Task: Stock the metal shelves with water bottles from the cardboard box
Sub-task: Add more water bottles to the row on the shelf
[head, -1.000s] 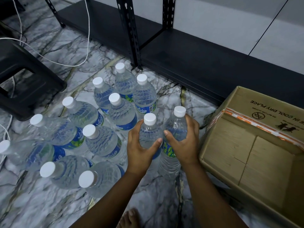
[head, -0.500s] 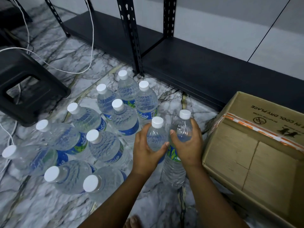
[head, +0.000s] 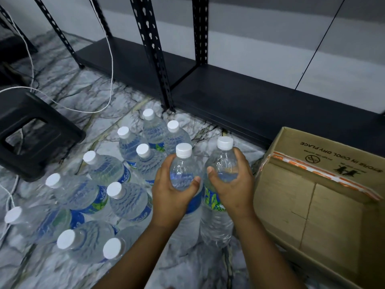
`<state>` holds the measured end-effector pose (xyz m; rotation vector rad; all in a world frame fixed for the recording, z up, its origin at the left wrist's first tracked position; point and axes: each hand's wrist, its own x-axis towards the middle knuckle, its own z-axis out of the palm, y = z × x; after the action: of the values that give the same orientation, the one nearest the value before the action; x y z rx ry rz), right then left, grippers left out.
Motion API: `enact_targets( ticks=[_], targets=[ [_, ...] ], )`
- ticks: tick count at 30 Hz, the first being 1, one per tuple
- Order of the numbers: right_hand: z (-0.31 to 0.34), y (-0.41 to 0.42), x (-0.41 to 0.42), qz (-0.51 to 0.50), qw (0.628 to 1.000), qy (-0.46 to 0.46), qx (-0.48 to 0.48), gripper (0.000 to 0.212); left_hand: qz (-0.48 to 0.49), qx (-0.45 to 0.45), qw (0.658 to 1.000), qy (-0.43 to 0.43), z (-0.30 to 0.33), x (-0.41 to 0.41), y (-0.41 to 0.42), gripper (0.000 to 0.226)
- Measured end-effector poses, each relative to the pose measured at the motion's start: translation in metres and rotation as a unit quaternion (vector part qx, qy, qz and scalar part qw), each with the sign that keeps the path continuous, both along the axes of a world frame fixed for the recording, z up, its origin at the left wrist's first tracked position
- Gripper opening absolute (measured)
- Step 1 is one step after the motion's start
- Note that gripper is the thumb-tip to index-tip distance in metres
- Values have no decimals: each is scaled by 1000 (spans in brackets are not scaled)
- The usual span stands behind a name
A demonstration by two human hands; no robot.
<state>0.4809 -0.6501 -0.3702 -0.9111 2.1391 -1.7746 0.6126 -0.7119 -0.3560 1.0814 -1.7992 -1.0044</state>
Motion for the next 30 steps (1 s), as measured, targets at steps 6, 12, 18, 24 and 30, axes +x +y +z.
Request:
enact_targets(
  ticks=[6,12,18,24,30],
  targets=[
    [42,8,-5,10,999,-35,4,73,-28,40,999,15,58,-5,-11,64],
    [119,23,3,5,998,-57,17,62,-49,60,997,-4,129,-4,-10,63],
    [207,32,9,-3,997,-63,46,67,-65,92,993,-33,212,3,-3,63],
    [290,37,10,2,995,-77,60,63,-66,120,990,-38,288,6,-4,67],
    [359,44,9,-19,995,-65,80,63,-82,123,989,-28,356,1,-3,69]
  ],
)
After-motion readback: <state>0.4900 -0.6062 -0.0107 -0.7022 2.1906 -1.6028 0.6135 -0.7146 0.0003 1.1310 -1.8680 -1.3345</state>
